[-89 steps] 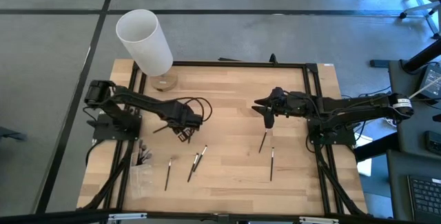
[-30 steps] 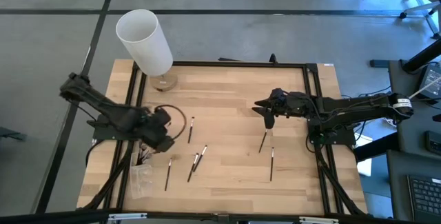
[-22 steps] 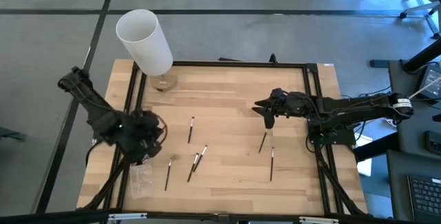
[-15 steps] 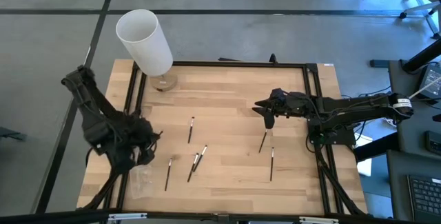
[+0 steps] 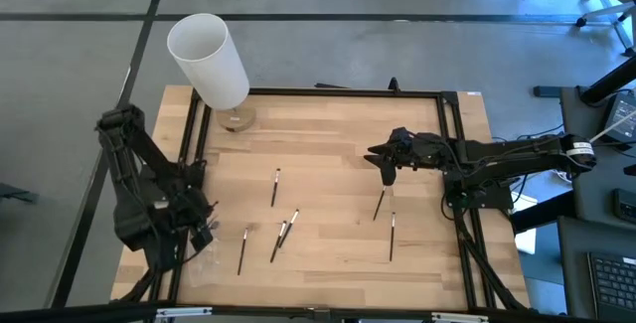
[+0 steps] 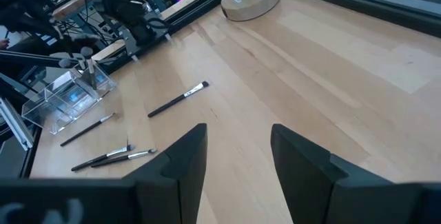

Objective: Pick & Place Makeup Supplies
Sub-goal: Put the makeup brush into the transparent organizer

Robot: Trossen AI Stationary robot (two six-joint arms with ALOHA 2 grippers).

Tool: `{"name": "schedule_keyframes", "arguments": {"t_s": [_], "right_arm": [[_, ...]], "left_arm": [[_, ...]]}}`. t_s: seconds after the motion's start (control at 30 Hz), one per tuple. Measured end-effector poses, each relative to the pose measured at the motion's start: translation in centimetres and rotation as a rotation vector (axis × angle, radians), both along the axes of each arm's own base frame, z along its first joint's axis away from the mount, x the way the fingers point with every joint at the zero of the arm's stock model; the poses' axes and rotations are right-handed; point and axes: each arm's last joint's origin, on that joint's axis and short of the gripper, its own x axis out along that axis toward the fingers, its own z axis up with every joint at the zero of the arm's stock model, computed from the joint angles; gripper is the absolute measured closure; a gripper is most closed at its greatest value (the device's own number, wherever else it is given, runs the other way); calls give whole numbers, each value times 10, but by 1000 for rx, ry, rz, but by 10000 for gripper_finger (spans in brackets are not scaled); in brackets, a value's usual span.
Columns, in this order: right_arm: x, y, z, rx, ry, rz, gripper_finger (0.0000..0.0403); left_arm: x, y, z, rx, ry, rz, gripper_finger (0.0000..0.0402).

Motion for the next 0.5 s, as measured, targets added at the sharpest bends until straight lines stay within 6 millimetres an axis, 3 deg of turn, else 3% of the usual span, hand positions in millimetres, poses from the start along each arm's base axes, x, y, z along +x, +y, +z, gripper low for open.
{"name": "schedule_keyframes", "arguments": {"t_s": [0.5], "right_arm": [[0, 0, 0, 3, -1, -2, 240]], "left_arm": [[3, -22, -24, 50, 81, 84, 360]]}}
